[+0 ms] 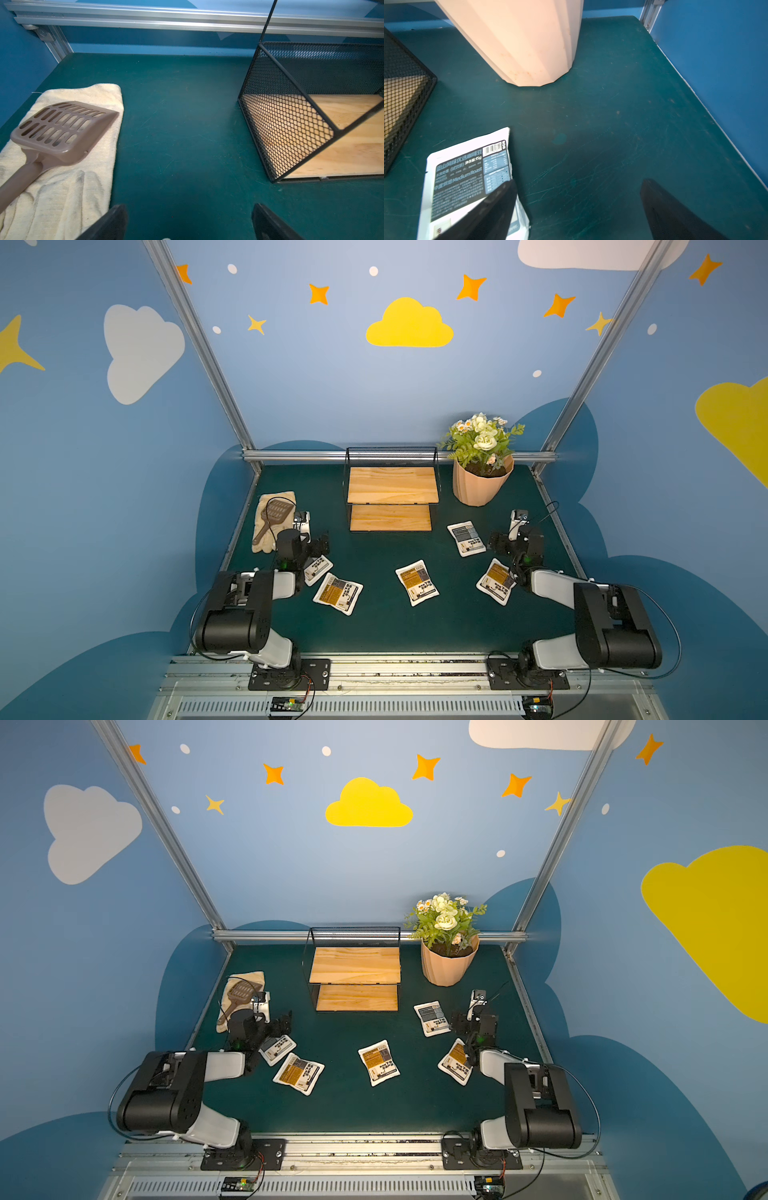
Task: Place the bagged coffee beans on the shelf by color
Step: Pick up the bagged coffee beans at the center of the board.
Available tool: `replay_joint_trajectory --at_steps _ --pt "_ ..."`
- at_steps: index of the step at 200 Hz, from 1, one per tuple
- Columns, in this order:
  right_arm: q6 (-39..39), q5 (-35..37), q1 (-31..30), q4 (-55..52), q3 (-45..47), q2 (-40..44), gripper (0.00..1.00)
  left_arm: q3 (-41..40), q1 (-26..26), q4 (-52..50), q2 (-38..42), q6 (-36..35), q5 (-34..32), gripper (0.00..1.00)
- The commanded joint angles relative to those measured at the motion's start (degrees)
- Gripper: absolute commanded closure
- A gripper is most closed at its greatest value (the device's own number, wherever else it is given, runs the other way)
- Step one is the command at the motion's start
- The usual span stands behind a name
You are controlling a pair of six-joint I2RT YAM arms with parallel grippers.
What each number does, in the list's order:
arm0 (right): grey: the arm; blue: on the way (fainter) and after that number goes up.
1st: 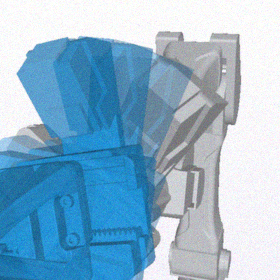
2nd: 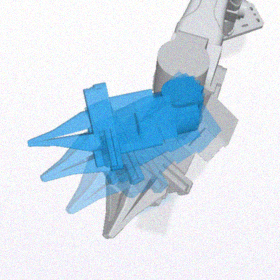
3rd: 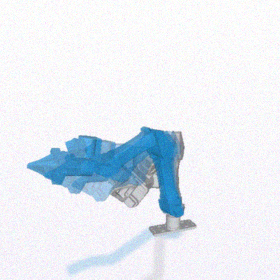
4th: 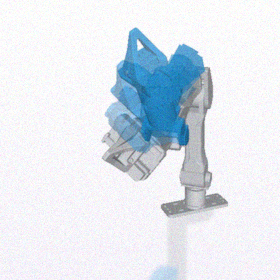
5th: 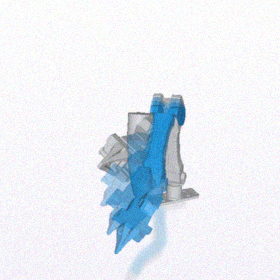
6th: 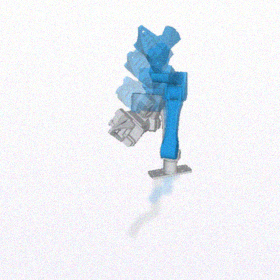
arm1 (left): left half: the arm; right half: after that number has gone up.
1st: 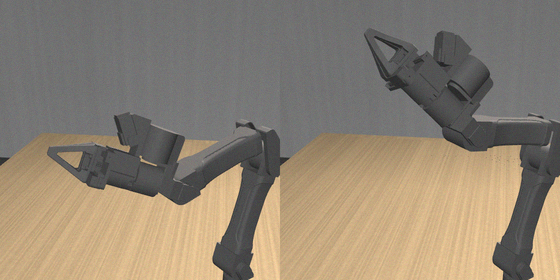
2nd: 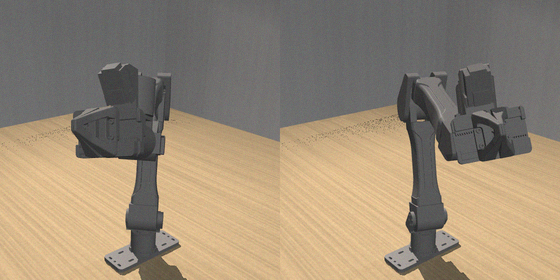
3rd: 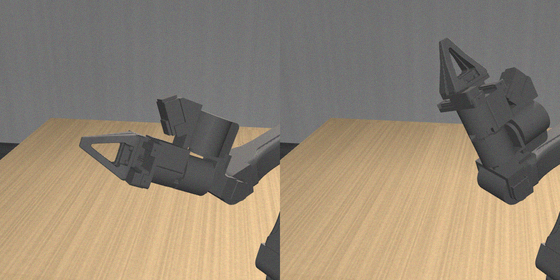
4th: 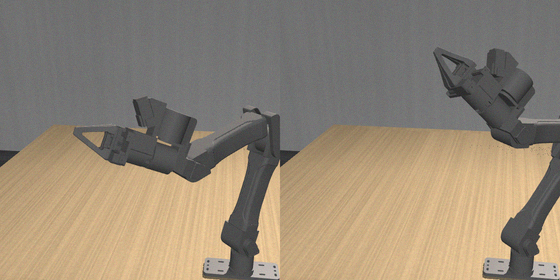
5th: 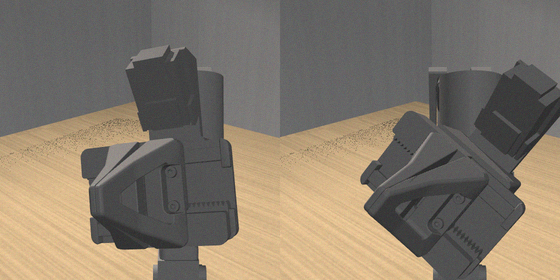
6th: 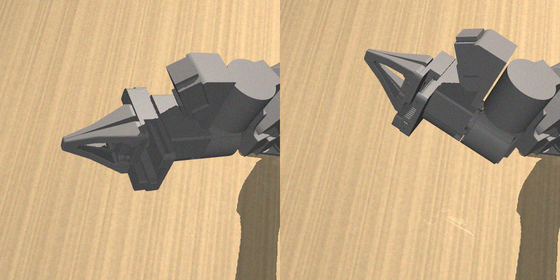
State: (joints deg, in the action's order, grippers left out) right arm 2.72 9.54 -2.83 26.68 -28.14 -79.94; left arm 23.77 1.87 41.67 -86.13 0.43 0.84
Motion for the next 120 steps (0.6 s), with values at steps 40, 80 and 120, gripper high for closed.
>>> replay_joint_trajectory --at_steps 40,80,120 --pt "23.08 1.85 1.2 -38.56 -15.74 8.0 0.02 6.83 -1.73 -22.18 15.12 7.59 -6.1 0.01" --pt "22.87 -20.95 2.27 -43.17 -14.88 14.92 0.02 10.6 -7.54 -41.22 28.33 19.98 -7.38 0.0" --pt "25.67 -31.93 -2.33 -49.11 -13.38 21.96 0.02 11.17 -14.08 -56.36 40.07 29.49 -2.61 0.0"
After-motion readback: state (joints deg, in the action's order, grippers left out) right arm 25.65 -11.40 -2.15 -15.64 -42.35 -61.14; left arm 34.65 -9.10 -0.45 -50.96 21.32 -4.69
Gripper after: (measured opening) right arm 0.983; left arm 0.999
